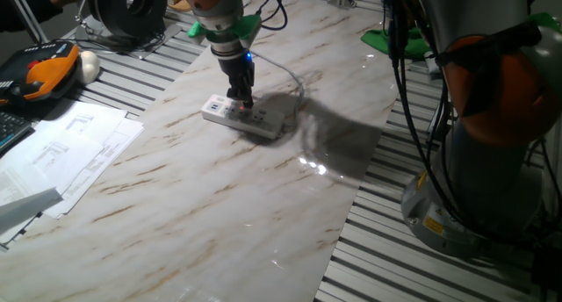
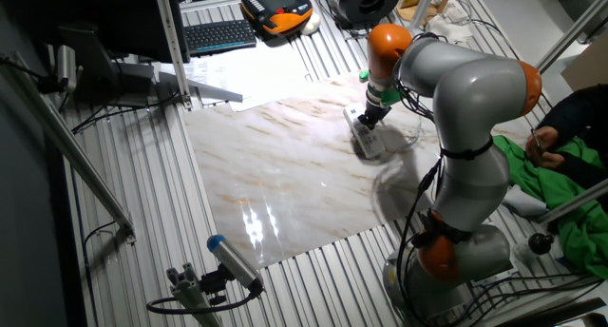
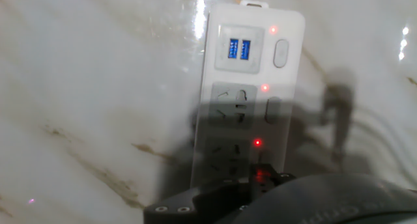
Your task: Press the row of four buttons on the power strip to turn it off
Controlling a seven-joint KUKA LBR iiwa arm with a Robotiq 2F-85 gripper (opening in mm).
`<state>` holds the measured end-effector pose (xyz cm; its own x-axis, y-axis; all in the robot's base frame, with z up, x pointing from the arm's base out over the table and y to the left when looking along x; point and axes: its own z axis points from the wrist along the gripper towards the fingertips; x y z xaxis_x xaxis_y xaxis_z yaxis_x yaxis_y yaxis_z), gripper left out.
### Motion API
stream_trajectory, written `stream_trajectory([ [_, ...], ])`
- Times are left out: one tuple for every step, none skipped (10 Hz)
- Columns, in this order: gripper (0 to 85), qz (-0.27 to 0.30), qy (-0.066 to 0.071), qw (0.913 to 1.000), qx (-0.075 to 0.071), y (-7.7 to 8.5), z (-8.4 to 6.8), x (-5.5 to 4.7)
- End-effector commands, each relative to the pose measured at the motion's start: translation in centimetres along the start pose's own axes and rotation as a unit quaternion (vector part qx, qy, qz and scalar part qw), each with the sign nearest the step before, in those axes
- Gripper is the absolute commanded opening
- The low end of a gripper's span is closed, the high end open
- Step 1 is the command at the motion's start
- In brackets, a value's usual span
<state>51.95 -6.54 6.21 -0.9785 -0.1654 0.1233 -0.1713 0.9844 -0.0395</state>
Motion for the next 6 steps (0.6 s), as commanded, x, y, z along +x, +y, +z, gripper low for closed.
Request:
stream_trajectory([
  [0.0, 0.0, 0.0, 1.0, -0.001, 0.01, 0.17, -0.04],
  [0.0, -0.001, 0.0, 1.0, -0.002, 0.01, 0.36, -0.12],
  [0.0, -0.002, -0.001, 1.0, -0.002, 0.02, 0.52, -0.27],
  [0.0, -0.004, -0.001, 1.0, -0.002, -0.02, 0.63, -0.46],
  [0.0, -0.005, -0.001, 1.0, -0.005, -0.23, 0.84, -0.46],
  [0.0, -0.007, -0.002, 1.0, -0.005, -0.34, 0.92, -0.46],
])
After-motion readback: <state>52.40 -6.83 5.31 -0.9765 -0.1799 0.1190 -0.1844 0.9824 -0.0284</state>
